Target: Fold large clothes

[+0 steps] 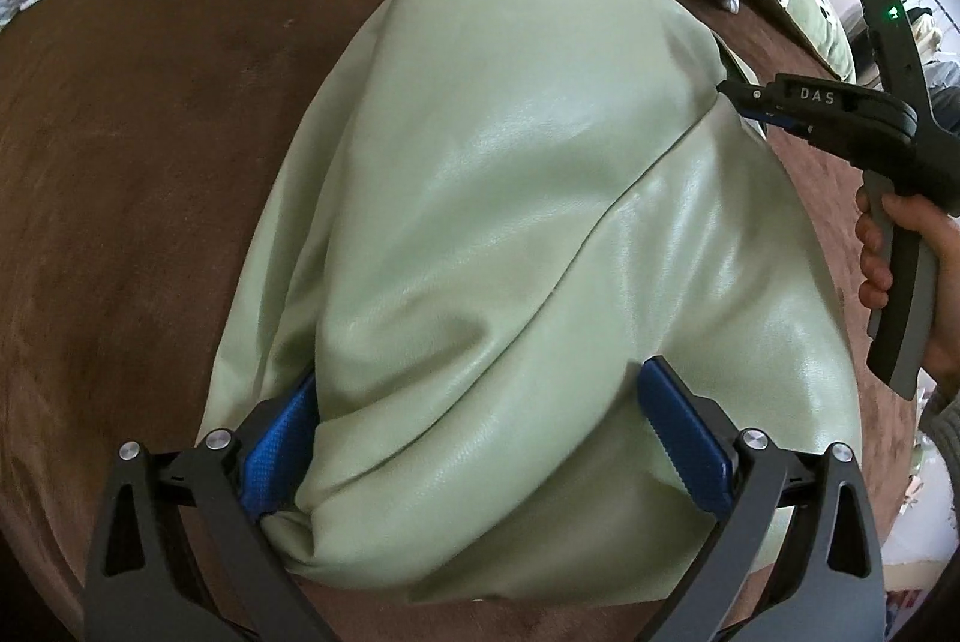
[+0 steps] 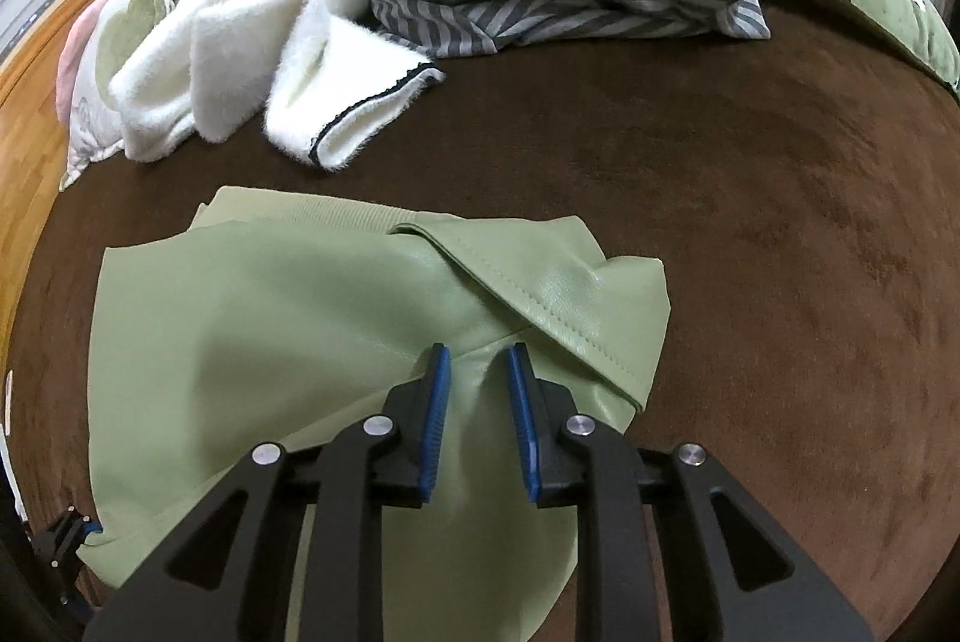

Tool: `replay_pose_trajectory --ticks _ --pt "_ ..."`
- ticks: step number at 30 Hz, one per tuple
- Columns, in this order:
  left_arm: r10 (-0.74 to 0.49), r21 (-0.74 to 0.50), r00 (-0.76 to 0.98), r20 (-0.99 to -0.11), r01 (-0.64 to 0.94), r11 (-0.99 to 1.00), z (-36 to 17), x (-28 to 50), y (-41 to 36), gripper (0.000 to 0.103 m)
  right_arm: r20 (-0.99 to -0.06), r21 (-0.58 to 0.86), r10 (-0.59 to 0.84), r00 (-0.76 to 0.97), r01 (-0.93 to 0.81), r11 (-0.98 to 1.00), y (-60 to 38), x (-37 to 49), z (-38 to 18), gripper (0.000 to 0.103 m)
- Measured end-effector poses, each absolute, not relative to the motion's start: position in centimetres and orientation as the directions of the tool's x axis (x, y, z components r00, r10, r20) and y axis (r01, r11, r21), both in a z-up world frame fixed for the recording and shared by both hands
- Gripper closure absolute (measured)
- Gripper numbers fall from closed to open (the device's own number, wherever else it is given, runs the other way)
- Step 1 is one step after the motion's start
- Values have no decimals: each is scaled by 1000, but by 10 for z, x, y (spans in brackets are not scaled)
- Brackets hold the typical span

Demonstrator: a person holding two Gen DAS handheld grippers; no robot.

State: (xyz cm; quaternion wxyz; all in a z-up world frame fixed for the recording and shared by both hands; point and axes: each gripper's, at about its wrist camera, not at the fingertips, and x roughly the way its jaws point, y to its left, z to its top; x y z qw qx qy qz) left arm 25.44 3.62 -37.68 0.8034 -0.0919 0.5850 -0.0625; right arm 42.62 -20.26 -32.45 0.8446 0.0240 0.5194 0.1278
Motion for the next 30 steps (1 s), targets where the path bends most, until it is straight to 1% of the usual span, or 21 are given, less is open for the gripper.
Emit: replay_pose_trajectory --ticks 5,7,8,9,13,15,19,25,28,30 --pt "-213 -225 285 -935 -8 974 -371 263 33 5 -867 171 232 440 -174 970 -205 422 -308 77" --pt "-220 -230 268 -938 -6 973 -363 266 34 6 -857 202 257 447 -167 965 -208 415 -293 61" --pt "-220 -229 266 -938 -1 973 -360 266 35 6 -851 209 262 456 -164 964 -209 411 -287 49" --pt "-220 -226 270 -937 8 974 -352 267 36 6 -846 209 263 464 -165 964 -210 407 -280 42" --pt "-288 -282 279 -916 60 957 -329 271 52 6 -829 248 305 469 -182 952 -212 381 -258 29" --pt "-313 -307 288 -905 67 949 -322 277 69 6 -822 280 335 460 -185 942 -215 367 -253 26" --pt "-371 -373 279 -886 48 927 -325 296 97 6 -826 309 350 443 -164 937 -225 339 -256 26" --pt "-478 -490 213 -852 -1 872 -368 328 114 6 -832 357 342 437 -49 933 -247 317 -287 26" --pt "-501 -513 198 -843 -14 858 -390 336 110 6 -829 393 350 437 9 919 -257 311 -303 26" --pt "-529 -542 194 -826 -20 840 -397 338 109 6 -824 416 368 431 18 909 -260 311 -310 26"
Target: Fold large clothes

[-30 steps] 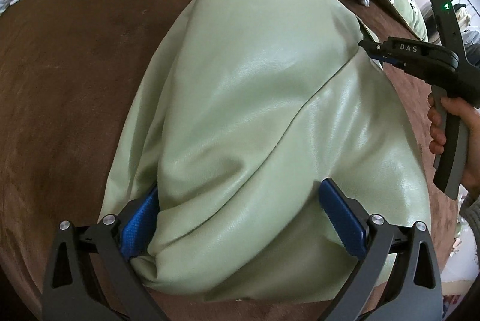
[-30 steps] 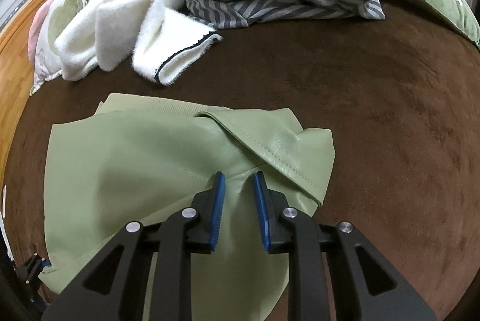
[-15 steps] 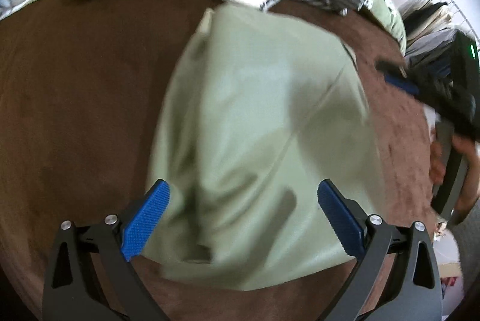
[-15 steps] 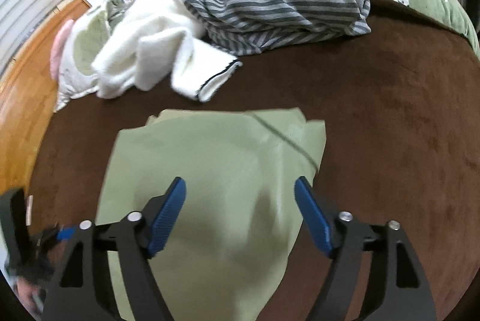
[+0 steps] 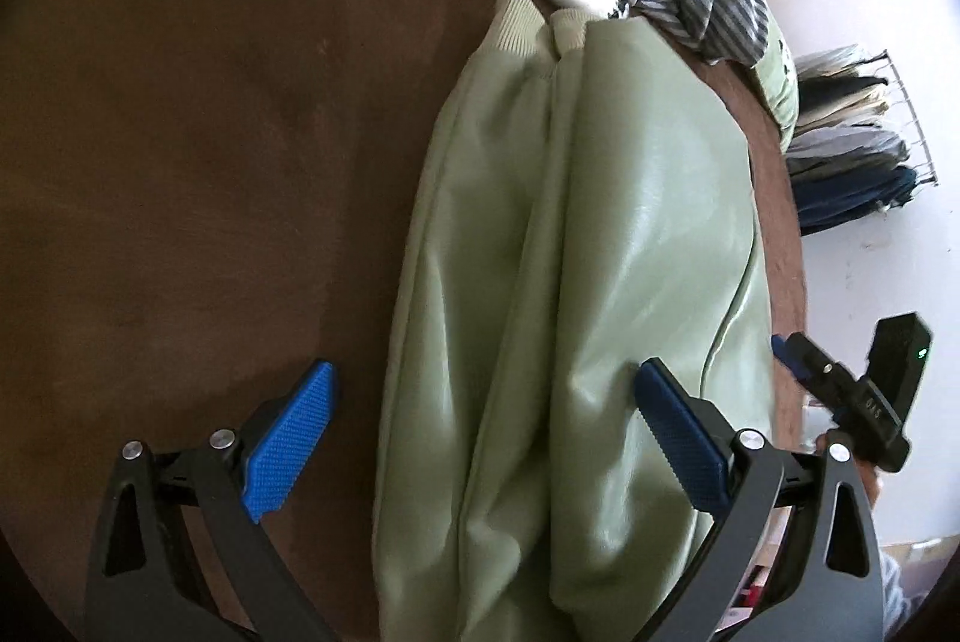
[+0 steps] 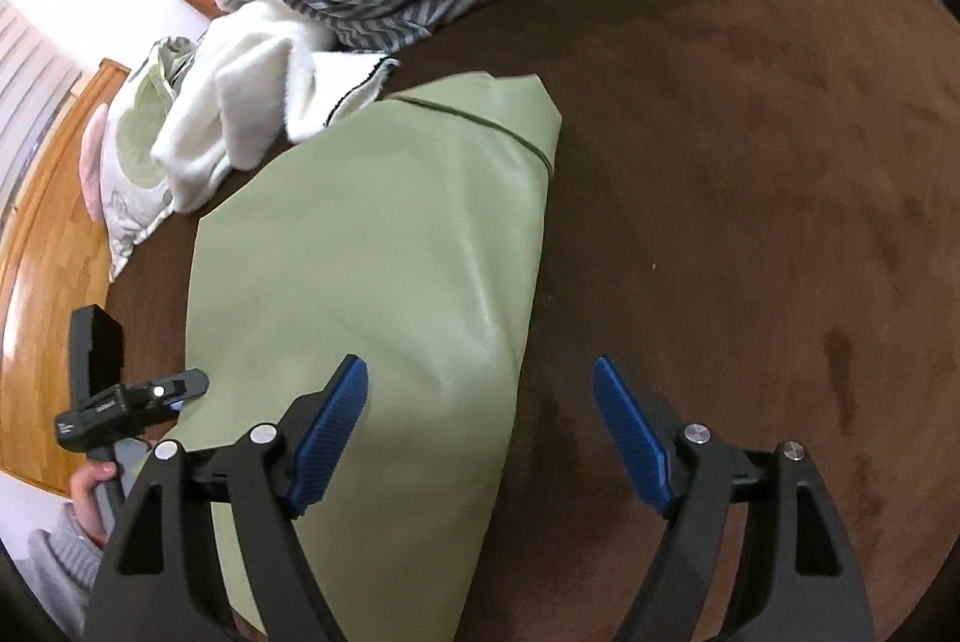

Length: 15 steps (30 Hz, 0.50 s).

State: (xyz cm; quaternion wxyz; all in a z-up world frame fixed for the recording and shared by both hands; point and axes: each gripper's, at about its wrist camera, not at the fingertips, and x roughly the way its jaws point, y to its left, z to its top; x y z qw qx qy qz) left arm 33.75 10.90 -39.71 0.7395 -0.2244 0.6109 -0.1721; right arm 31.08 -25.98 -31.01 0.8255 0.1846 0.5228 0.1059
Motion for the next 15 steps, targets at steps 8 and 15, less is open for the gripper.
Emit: replay_pose_trajectory --ticks 8,15 --pt "-624 -629 165 -764 32 777 -399 342 102 6 -768 578 527 364 39 815 -263 325 -342 26" --pt "-683 -681 94 -725 53 730 -407 360 82 6 -747 621 588 311 9 784 -259 342 -355 21"
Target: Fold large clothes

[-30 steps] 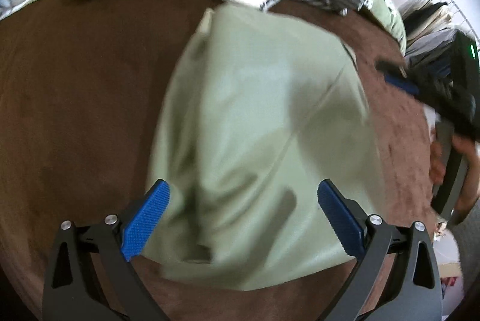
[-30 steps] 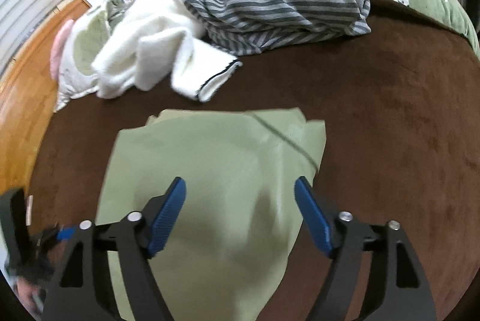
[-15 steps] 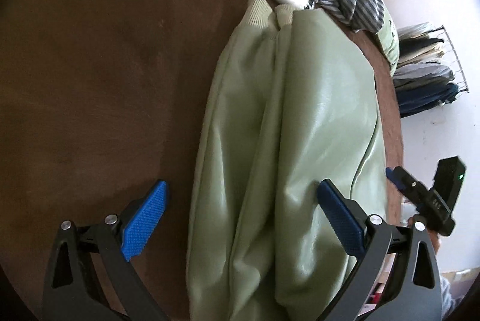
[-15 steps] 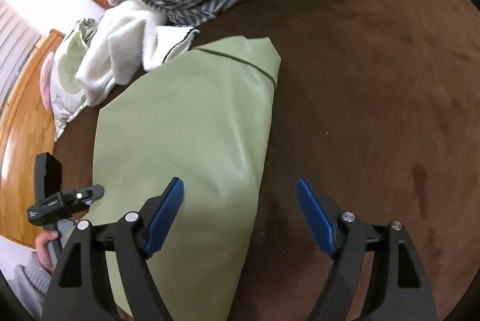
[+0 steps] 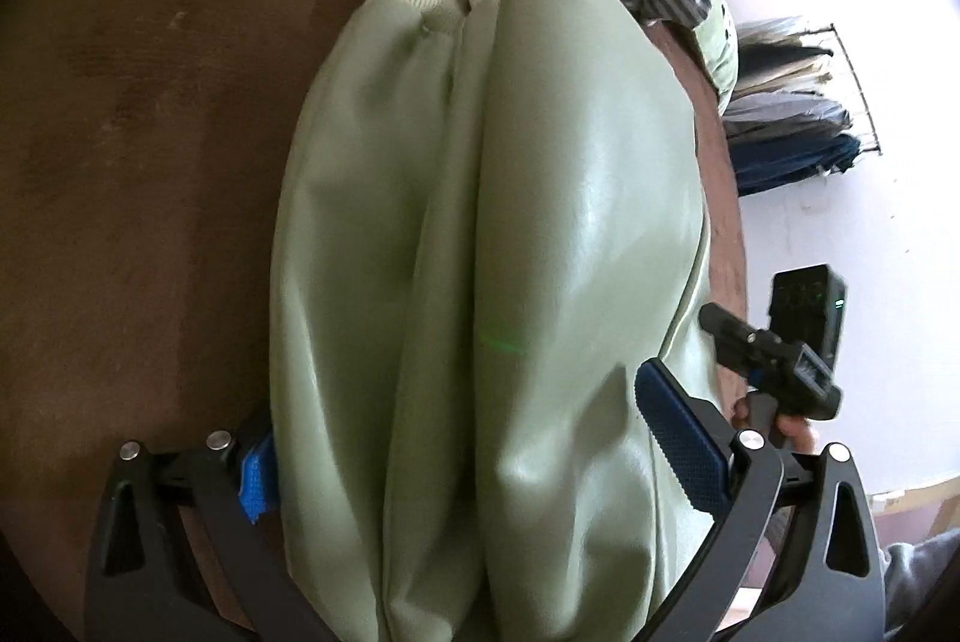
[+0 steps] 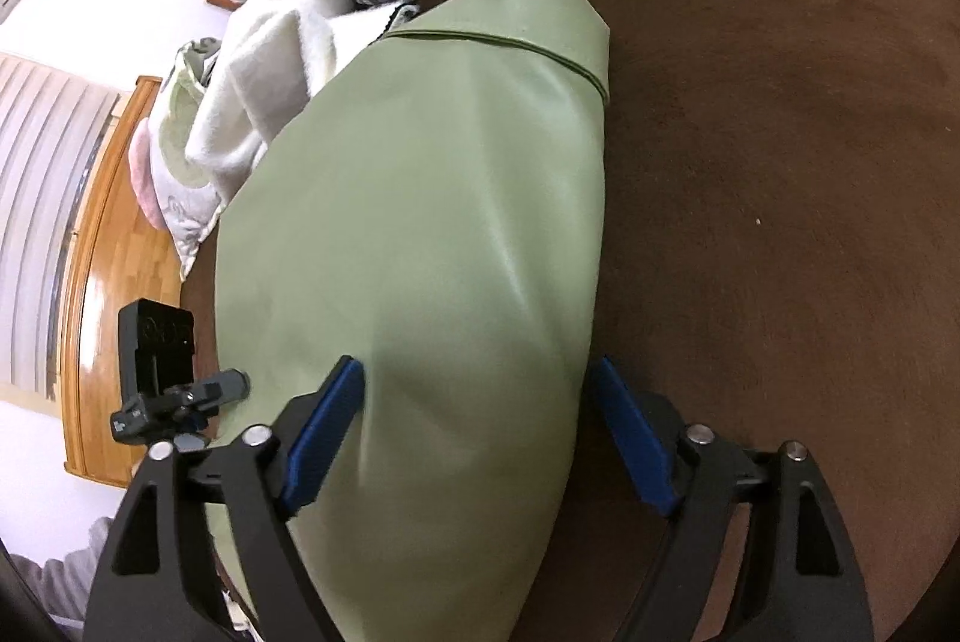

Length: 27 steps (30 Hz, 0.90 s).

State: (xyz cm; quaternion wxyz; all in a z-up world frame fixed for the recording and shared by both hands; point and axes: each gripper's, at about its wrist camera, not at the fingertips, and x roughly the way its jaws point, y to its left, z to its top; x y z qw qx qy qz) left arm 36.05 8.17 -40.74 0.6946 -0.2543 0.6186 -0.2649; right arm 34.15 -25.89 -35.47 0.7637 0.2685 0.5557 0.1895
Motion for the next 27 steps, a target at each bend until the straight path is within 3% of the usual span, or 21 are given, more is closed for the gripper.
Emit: replay_pose_trajectory --ticks 4,12,19,23,27 --pt "-726 -728 109 -680 17 685 -412 361 91 6 -727 652 622 292 9 758 -262 345 -360 18" --pt "-694 -692 103 -712 66 719 -406 355 86 7 -745 625 609 273 -37 780 -244 353 -358 22" --pt "-632 -624 93 -770 104 775 -395 351 77 40 -794 539 531 296 -62 840 -230 350 -349 38" --pt "-602 -589 119 -790 129 798 -383 347 70 49 -803 509 502 321 -67 858 -227 345 -342 43" --pt "-608 -601 123 -785 91 794 -388 348 73 51 -815 490 481 324 -58 870 -224 346 -343 46"
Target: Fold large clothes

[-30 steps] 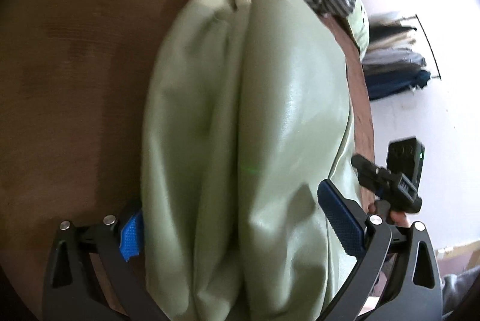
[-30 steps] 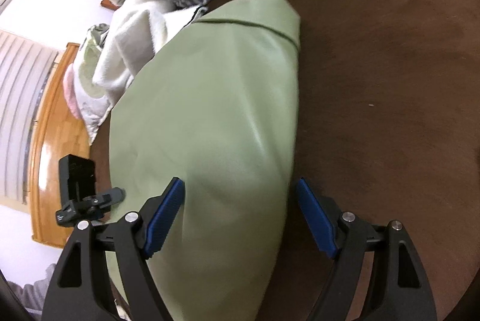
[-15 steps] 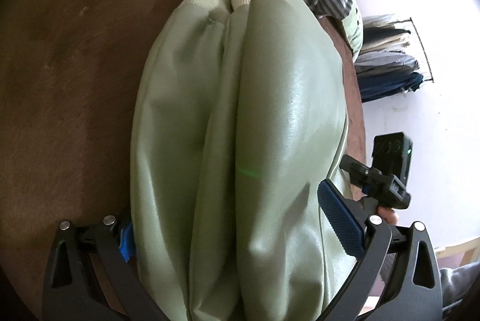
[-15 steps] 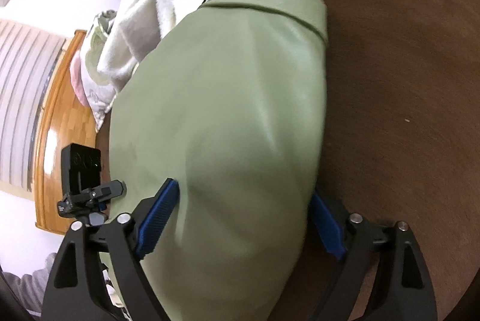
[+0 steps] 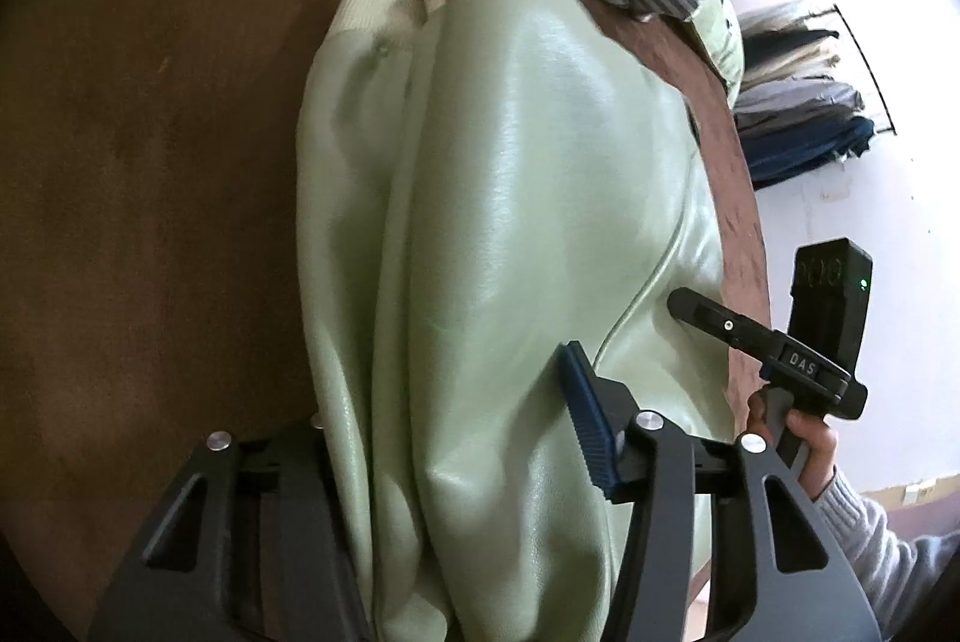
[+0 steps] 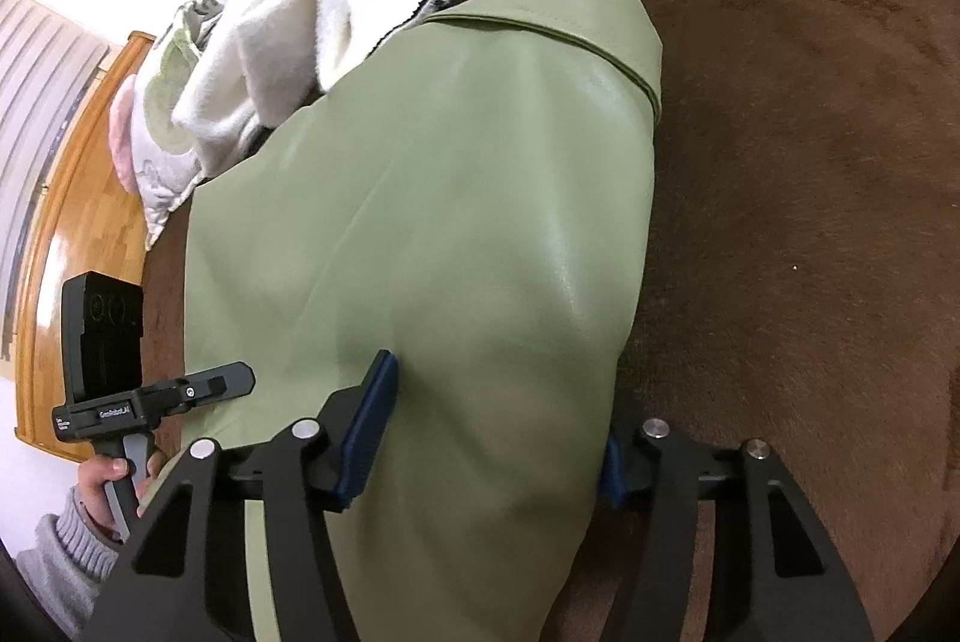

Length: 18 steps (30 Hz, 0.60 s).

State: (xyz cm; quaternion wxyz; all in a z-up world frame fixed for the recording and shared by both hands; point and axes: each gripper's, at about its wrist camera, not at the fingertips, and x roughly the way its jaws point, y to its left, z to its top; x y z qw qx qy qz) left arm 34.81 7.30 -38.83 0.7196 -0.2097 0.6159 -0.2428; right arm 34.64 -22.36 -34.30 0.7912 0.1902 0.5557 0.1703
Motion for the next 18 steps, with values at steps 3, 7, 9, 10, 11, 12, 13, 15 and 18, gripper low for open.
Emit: replay_pose_trajectory --ticks 3,7,9,10,11,12,13,15,18 --pt "-586 -581 109 -803 81 810 -398 354 68 51 -843 437 432 321 -59 897 -217 348 -346 47" --pt "-557 -550 121 -822 88 831 -398 353 64 53 -850 424 413 326 -40 905 -215 349 -349 48" --pt "-518 -507 142 -844 106 855 -392 350 55 54 -857 406 398 326 -47 913 -209 351 -343 52" --pt "-506 -495 147 -850 107 862 -390 350 53 55 -858 394 389 334 -57 917 -207 350 -339 55" --pt "-496 -484 151 -855 109 868 -387 349 52 56 -857 390 387 340 -63 919 -206 349 -336 57" --pt "-483 -470 156 -862 112 875 -384 349 50 57 -855 388 387 345 -69 919 -207 347 -332 61" --pt "-475 -460 162 -865 121 880 -381 349 48 58 -851 393 392 349 -73 917 -206 346 -328 64" --pt "-484 -470 175 -857 118 875 -377 347 49 61 -848 402 403 345 -81 912 -208 344 -324 67" --pt "-475 -459 187 -860 122 880 -368 344 50 70 -849 397 405 339 -96 913 -202 344 -316 72"
